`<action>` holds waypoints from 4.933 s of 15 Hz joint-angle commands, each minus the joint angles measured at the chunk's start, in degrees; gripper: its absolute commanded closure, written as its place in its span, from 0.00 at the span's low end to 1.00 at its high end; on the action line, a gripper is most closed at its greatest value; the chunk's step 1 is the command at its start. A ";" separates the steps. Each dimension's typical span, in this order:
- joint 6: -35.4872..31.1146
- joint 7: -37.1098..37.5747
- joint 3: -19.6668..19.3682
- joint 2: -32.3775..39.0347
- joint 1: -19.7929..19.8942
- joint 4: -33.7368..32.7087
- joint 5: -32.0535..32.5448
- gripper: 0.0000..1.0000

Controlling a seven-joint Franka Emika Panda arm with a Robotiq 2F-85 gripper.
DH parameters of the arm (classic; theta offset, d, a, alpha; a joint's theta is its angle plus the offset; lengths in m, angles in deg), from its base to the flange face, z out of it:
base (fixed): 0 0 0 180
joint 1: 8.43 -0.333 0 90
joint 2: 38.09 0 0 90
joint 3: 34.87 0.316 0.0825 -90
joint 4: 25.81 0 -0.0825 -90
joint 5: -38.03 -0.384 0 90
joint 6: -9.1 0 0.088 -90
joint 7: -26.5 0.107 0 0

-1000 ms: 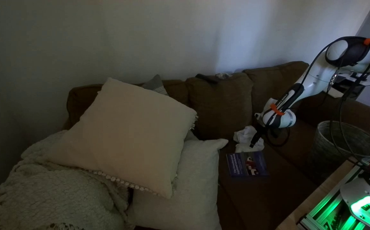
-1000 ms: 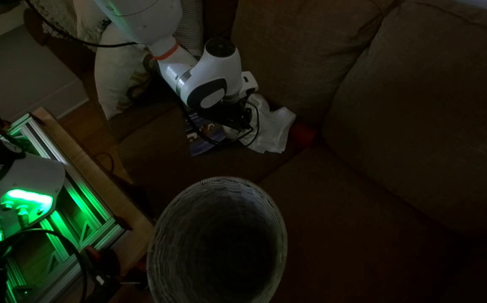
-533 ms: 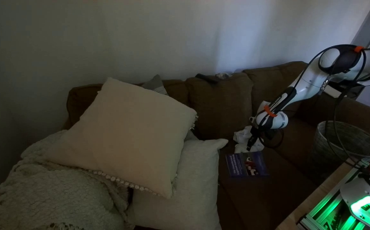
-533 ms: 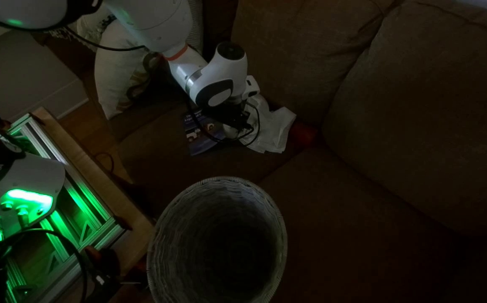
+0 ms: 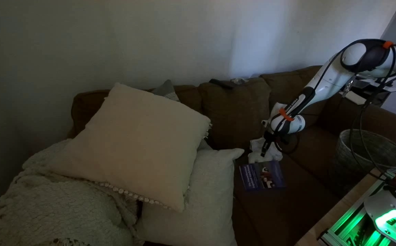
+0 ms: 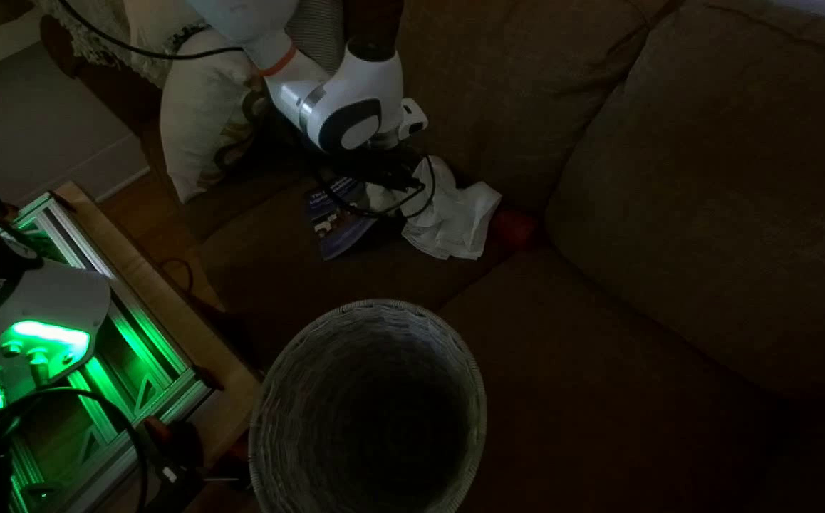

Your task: Put the teddy bear in the basket

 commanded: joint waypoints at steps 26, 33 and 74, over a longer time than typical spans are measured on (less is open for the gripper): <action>-2.33 1.31 -10.01 9.08 -13.60 -11.32 1.86 0.41; 2.14 0.10 -7.59 3.60 -12.96 -5.15 2.13 0.92; -30.37 10.99 -67.64 -23.73 -63.49 47.94 -71.77 0.95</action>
